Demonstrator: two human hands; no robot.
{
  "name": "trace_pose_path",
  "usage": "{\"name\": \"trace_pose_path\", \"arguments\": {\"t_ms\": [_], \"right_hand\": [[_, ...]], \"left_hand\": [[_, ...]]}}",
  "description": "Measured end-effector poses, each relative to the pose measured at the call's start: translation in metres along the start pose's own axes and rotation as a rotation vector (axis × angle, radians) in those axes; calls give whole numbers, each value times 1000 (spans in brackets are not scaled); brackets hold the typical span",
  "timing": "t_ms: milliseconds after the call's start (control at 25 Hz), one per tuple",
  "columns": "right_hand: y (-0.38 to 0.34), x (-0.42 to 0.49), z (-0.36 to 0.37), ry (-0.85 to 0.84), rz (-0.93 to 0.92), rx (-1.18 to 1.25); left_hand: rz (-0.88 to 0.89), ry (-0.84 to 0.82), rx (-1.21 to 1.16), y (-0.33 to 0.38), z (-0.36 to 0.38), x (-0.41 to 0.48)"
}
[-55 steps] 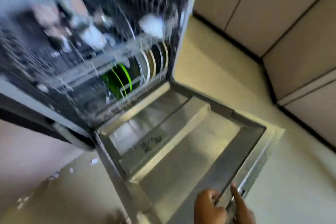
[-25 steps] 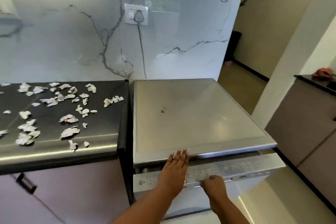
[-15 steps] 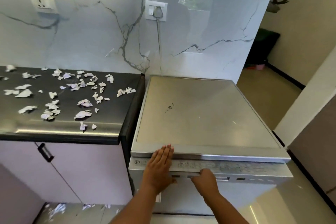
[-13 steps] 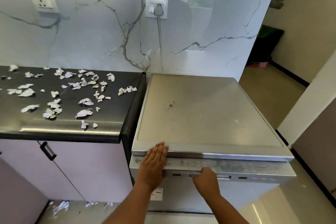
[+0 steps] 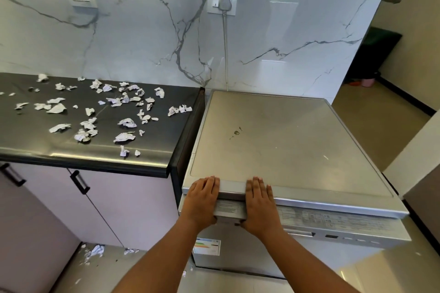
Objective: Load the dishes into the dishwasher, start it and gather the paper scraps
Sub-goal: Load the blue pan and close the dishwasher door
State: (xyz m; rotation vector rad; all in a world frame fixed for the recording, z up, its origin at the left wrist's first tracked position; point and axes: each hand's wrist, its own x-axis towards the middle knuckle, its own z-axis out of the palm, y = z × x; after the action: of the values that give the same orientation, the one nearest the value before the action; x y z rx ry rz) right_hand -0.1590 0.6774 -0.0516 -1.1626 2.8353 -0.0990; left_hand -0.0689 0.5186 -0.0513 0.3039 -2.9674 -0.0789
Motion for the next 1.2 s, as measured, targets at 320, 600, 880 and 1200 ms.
{"name": "trace_pose_path", "arguments": {"t_ms": [320,600,880,1200], "right_hand": [[-19,20,-1,126,-122,-121],[-13,33,19,372,-141,-141],[-10,36,29,478,-146,-156],[-18,29,17,390,-80,-105]], "left_hand": [[103,-26,143,-22,7,6],[123,185,30,-25,27,13],[182,245,3,-33,34,15],[194,54,61,-32,14,11]]}}
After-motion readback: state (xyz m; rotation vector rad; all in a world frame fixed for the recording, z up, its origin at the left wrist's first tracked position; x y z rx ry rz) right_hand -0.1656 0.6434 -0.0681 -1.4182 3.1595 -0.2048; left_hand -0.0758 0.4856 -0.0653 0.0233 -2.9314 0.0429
